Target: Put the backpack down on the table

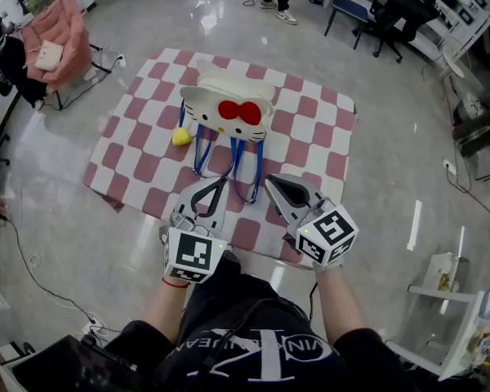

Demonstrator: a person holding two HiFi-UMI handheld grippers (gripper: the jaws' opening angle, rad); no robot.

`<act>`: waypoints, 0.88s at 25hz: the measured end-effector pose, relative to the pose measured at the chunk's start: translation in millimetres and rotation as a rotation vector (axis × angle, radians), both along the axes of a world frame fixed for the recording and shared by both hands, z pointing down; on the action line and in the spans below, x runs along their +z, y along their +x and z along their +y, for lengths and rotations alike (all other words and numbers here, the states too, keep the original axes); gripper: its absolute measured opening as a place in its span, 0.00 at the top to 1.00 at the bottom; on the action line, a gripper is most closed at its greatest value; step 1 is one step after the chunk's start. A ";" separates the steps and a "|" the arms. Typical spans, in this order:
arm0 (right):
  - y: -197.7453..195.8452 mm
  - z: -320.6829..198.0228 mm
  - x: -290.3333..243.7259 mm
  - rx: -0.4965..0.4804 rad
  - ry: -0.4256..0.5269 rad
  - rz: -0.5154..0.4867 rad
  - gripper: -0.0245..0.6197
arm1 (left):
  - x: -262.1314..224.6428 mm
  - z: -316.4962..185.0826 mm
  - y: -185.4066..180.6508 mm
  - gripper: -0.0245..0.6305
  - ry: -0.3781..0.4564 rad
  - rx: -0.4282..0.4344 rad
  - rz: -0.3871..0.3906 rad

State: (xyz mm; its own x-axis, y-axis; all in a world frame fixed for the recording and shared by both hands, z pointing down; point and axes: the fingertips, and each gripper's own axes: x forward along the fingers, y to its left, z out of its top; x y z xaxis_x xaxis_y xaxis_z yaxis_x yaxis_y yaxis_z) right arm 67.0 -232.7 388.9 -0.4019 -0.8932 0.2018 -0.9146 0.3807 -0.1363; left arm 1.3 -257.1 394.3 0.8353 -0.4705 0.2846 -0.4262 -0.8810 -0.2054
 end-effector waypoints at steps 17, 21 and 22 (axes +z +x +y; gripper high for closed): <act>-53.3 73.9 -14.2 -0.092 0.036 0.000 0.96 | -7.9 90.6 -29.5 0.95 0.010 -0.014 0.005; -57.7 85.5 -16.7 -0.101 0.046 -0.004 0.96 | -8.8 103.0 -32.6 0.95 0.017 -0.019 0.002; -58.5 88.2 -16.9 -0.103 0.048 -0.006 0.96 | -8.8 105.8 -33.4 0.95 0.019 -0.020 0.001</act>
State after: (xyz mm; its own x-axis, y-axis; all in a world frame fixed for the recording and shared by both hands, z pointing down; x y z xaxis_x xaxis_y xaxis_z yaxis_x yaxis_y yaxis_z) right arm 8.5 -144.5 371.9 -0.4930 -0.8557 0.1571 -0.8696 0.4788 -0.1209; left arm -32.1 -151.3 385.5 0.8258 -0.4926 0.2744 -0.4444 -0.8681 -0.2210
